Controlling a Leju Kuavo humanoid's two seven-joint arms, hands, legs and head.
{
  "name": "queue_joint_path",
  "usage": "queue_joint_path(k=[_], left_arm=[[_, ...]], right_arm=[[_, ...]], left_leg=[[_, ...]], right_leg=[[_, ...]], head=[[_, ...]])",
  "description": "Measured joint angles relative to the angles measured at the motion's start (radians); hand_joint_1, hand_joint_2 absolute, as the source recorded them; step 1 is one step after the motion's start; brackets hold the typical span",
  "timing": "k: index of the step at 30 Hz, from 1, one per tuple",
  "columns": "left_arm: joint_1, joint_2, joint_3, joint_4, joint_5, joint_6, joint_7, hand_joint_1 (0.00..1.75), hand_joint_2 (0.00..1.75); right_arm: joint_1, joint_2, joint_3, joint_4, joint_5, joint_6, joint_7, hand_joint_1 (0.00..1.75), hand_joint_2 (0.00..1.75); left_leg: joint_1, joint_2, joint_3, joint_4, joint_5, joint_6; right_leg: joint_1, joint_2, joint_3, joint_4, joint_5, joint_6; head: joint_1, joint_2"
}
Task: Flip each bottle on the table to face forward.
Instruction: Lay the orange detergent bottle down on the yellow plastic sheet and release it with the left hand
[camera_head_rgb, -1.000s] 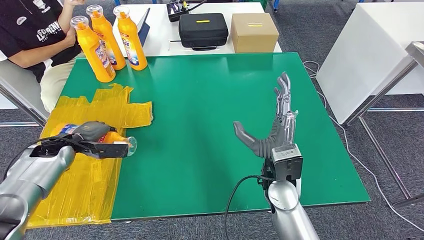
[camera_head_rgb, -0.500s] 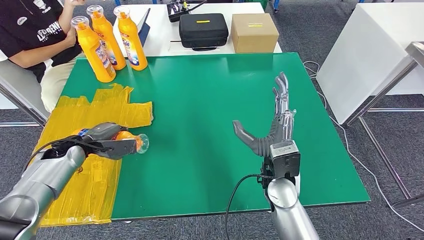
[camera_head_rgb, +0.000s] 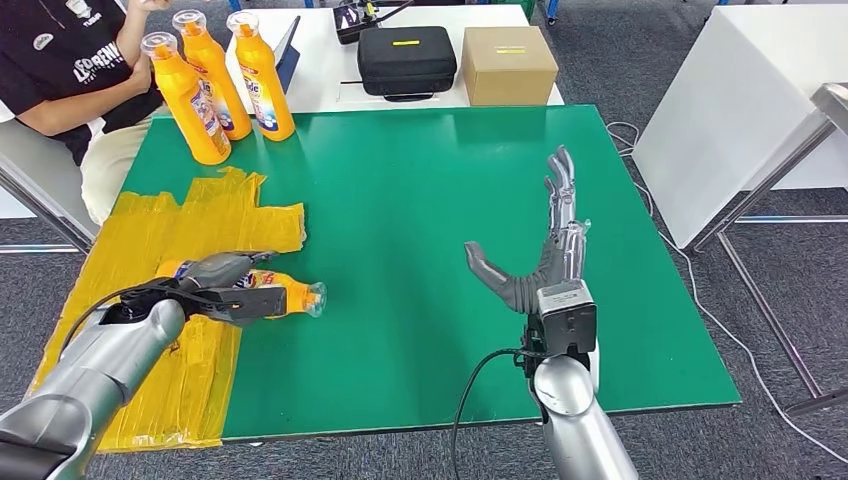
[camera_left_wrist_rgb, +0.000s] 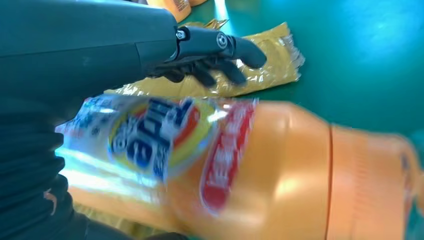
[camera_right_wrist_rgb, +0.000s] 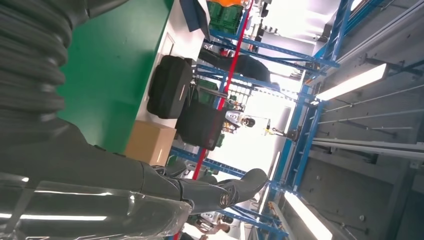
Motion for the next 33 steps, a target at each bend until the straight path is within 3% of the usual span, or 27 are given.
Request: queue_joint_path(k=[18,22,29,33], left_arm=[[0.001,-0.001,-0.035,0.024,-0.034,0.018,0.040,0.00,1.75],[0.001,-0.002,-0.039,0.026,-0.042,0.020,0.052,0.00,0.00],[0.000,-0.006,-0.041,0.022,-0.014,0.042,0.025,0.00,0.00],[-0.002,0.008,-0.039,-0.085,0.029,0.012,-0.004,0.00,0.00]], right_arm=[[0.000,0.000,0.000,0.012,0.002,-0.001,0.000,0.00,1.75],[0.000,0.001,0.000,0.013,0.002,-0.001,0.000,0.00,1.75],[0.006,0.001,0.000,0.014,0.013,-0.003,0.000,0.00,1.75],[0.024,0.001,-0.001,0.014,0.020,0.000,0.000,0.00,1.75]], left_leg=[[0.000,0.000,0.000,0.000,0.000,0.000],[0.000,0.000,0.000,0.000,0.000,0.000],[0.000,0.000,0.000,0.000,0.000,0.000],[0.000,0.000,0.000,0.000,0.000,0.000]], right_leg=[[0.000,0.000,0.000,0.000,0.000,0.000],[0.000,0.000,0.000,0.000,0.000,0.000],[0.000,0.000,0.000,0.000,0.000,0.000],[0.000,0.000,0.000,0.000,0.000,0.000]], head=[[0.000,0.000],[0.000,0.000],[0.000,0.000],[0.000,0.000]])
